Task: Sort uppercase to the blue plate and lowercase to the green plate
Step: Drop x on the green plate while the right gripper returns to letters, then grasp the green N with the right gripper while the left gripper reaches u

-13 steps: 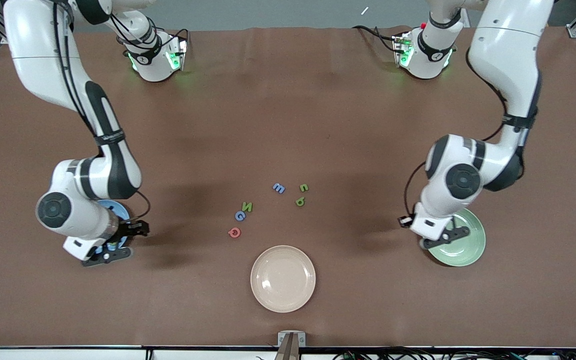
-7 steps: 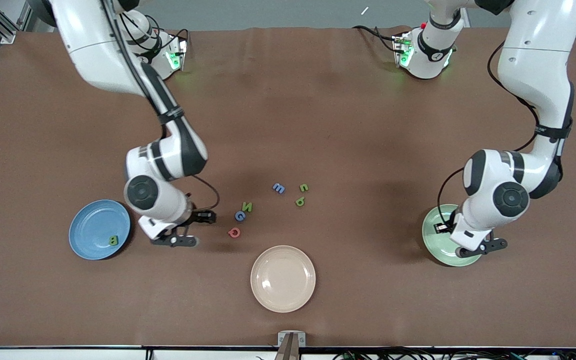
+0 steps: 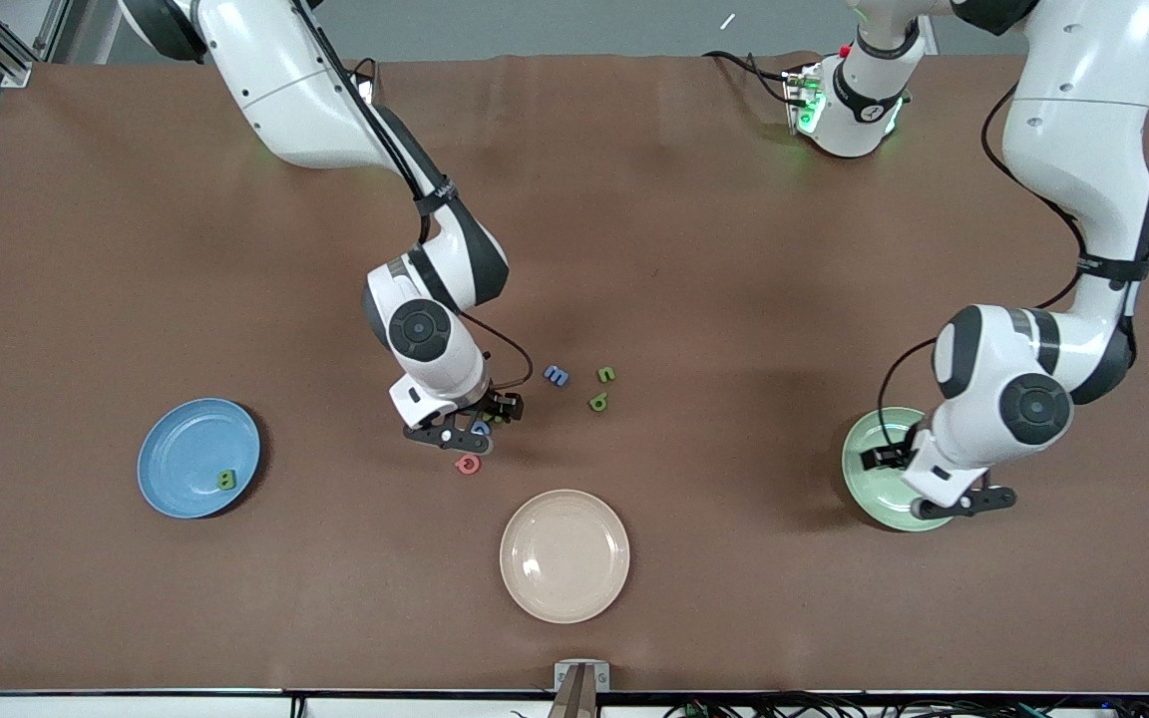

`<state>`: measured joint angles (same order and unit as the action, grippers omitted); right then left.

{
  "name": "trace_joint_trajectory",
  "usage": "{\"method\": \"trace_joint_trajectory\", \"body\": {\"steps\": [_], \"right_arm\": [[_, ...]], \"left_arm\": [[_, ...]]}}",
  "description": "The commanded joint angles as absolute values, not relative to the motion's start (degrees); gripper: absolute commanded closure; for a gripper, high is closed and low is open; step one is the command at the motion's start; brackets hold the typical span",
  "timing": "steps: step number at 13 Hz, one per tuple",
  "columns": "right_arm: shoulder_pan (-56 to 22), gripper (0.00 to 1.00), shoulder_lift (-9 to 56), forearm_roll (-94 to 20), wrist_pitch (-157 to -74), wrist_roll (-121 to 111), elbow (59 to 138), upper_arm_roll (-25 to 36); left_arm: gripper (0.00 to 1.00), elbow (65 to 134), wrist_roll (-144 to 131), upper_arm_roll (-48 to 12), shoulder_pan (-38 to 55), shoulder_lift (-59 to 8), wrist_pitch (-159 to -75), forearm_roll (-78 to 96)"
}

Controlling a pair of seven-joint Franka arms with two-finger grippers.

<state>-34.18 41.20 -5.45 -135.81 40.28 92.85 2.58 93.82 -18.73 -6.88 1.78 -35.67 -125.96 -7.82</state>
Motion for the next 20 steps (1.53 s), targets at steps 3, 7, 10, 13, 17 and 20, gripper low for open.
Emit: {"method": "trace_joint_trajectory", "body": {"steps": [3,7,10,13,17,20], "right_arm": [[-34.72,0.24,41.66,-5.71,-140.1,41.83,95.8,2.99],[-35.07,0.62,41.84,-5.71,-140.27,41.84,95.8,2.99],[-35.33,0.88,41.84,-5.71,-140.27,41.84,95.8,2.99],[-34.55,0.99,41.31,-5.71,-139.39,41.14,95.36,3.08],[-29.82,1.0,39.12,-5.36,-133.18,34.14,93.87,3.25],[-23.05,1.0,37.01,-5.36,-129.74,21.23,93.43,3.25]], "left_arm": [[0.0,94.31,-27.32,-8.96,11.31,-34.19,-123.22,-8.44],[0.01,91.95,-41.62,-9.05,20.63,-36.99,-125.33,-8.09],[0.03,88.26,-51.48,-9.05,27.24,-40.94,-126.2,-7.91],[0.04,88.16,-57.01,-9.14,31.89,-44.46,-135.14,-7.39],[0.12,88.15,-62.4,-9.05,33.31,-45.79,-137.9,-6.94],[0.15,88.33,-64.24,-9.05,34.54,-45.7,-137.11,-7.03]]}}
